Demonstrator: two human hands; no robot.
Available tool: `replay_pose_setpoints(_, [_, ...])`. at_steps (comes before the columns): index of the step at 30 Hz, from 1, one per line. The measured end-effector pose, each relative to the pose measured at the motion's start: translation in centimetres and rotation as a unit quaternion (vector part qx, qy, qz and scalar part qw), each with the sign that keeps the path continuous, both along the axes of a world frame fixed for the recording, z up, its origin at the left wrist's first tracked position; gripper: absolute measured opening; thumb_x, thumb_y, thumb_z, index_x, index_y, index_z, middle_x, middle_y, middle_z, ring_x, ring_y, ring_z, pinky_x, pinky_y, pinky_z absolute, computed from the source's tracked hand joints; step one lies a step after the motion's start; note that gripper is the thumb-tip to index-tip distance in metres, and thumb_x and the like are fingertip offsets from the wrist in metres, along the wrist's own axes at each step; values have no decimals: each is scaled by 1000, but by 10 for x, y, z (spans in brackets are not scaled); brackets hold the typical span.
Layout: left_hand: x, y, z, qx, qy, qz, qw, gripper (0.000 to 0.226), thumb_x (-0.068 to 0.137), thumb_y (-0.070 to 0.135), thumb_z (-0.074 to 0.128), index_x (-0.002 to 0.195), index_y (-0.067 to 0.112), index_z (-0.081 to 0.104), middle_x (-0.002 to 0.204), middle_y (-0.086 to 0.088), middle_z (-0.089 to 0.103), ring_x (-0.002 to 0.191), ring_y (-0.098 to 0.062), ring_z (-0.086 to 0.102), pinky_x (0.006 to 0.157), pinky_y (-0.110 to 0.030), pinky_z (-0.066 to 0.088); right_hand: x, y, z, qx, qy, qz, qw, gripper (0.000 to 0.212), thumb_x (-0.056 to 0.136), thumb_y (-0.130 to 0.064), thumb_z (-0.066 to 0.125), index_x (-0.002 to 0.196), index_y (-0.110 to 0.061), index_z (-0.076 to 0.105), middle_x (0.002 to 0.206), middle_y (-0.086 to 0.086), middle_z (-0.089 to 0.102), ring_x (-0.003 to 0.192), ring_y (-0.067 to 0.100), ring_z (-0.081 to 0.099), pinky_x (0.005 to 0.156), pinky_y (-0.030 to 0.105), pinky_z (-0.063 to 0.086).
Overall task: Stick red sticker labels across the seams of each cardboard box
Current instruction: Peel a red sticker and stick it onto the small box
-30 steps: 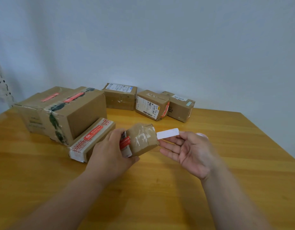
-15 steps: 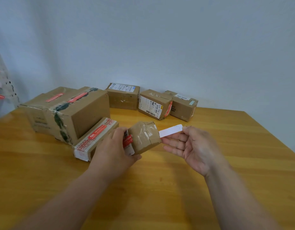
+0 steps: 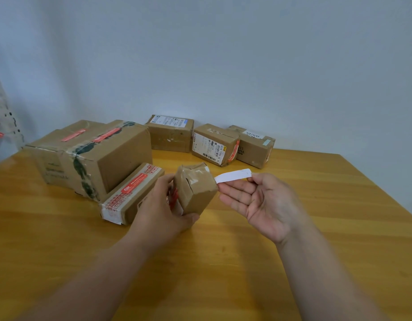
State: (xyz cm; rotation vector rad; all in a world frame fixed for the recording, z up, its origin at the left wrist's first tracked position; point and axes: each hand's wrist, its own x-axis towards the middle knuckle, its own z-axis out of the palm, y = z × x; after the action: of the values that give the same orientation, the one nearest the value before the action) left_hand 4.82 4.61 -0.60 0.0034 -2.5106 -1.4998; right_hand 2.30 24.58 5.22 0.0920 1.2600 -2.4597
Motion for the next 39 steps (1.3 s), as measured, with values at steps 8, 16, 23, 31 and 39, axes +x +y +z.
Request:
replay_pose_setpoints(8, [1,3,-6,166,-25,-39,985,91,68,3,85,124,52,34,121,17,53,113,-2,52,80,-16,48,0,-3,3,-72,-8,-2,997,31,101,-13,32,94,6,56,93,33,70,85,44,72,67,50,61])
replay_pose_setpoints(16, [7,2,-18,413,-189,-111,884,72,64,-5,80,128,18,55,117,-10,69,110,-25,66,87,-38,57,-2,-3,-7,-59,-37,3,998,29,101,-15,33,95,3,55,95,31,71,87,45,71,73,59,55])
replay_pose_setpoints(23, [17,-21,2,123,-463,-176,860,40,77,41,73,94,6,66,76,-11,65,61,-20,62,51,-30,52,-7,-5,-24,-9,-48,13,999,21,100,-13,33,112,-4,47,102,31,69,87,45,71,71,58,58])
replay_pose_setpoints(31, [29,-30,65,-15,-255,-262,931,39,81,49,63,81,10,67,63,0,60,54,-12,52,56,-22,46,-5,-13,-8,156,38,2,987,21,101,-12,32,102,-2,51,89,25,72,87,42,72,76,52,59])
replay_pose_setpoints(39, [8,13,46,168,-94,-45,980,23,91,37,61,97,15,65,91,-2,73,91,-16,69,73,-30,54,13,-42,-14,485,259,-4,835,19,100,-35,44,88,-23,53,91,0,71,88,20,69,81,43,58])
